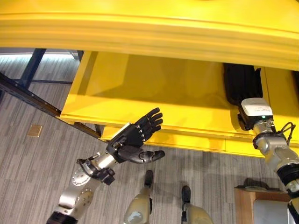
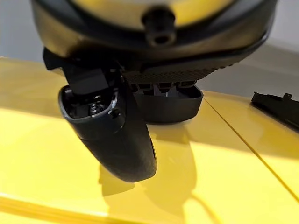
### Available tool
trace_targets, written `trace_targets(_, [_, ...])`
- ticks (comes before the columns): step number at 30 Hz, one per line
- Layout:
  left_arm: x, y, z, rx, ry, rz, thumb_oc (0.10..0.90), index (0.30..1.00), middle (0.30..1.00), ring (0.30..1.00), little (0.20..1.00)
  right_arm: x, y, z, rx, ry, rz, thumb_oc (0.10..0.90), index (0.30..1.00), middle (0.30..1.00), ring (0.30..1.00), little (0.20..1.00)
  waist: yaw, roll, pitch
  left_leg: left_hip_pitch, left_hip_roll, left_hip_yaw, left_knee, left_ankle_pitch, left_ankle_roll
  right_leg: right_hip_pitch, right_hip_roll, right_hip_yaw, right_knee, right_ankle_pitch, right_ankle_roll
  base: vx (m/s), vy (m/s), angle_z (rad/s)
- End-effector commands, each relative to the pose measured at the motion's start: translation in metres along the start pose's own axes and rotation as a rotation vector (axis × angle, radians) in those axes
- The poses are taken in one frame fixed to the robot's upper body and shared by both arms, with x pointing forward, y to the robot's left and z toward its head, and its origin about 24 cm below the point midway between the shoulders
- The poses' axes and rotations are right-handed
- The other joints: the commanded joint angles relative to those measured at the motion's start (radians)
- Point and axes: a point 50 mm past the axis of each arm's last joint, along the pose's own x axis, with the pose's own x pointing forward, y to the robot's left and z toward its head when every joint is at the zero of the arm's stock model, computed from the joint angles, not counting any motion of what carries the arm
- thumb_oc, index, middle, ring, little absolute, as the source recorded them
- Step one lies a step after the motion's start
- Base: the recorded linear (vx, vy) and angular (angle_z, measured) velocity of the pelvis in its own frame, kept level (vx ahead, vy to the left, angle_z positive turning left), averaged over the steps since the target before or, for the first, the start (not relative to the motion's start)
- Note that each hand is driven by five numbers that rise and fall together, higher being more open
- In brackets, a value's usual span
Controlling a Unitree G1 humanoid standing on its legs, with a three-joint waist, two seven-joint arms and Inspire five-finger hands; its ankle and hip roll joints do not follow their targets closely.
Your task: Move parts from the plastic box to the shelf.
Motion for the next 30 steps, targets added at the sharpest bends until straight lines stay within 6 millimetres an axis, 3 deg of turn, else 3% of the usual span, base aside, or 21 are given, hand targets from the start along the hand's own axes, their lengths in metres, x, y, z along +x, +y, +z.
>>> trace_targets(1, [0.01,-0.016,0.037,0.044,-0.225,-0.111,0.9,1.0,1.0,1.0,1.0,0.006,-0.024,-0.01,-0.016,0.018,-0.084,0.9,1.0,1.0,1.0,1.0,0.002,0.001,-0.073,0.05,0.041,0.07,0.058,-0.17,-0.007,-0.104,0.005,-0.024,0.153,-0.073,-0.04,0.0,0.014,-0.08])
trace_targets(10, [0.01,-0.018,0.035,0.038,-0.229,-0.105,0.9,1.0,1.0,1.0,1.0,-0.001,-0.014,0.003,0.033,0.01,-0.06,0.9,1.0,1.0,1.0,1.0,-0.012,-0.002,-0.074,0.056,0.042,0.078,0.058,-0.173,-0.004,-0.104,0.005,-0.017,0.156,-0.073,-0.039,0.0,0.003,-0.01])
trace_targets(30, [0.01,-0.019,0.035,0.033,-0.226,-0.103,0.9,1.0,1.0,1.0,1.0,-0.007,0.0,0.007,0.111,0.015,-0.009,0.9,1.0,1.0,1.0,1.0,-0.02,0.0,-0.076,0.063,0.045,0.083,0.056,-0.172,-0.004,-0.102,0.005,-0.014,0.157,-0.072,-0.04,0.0,0.0,0.0])
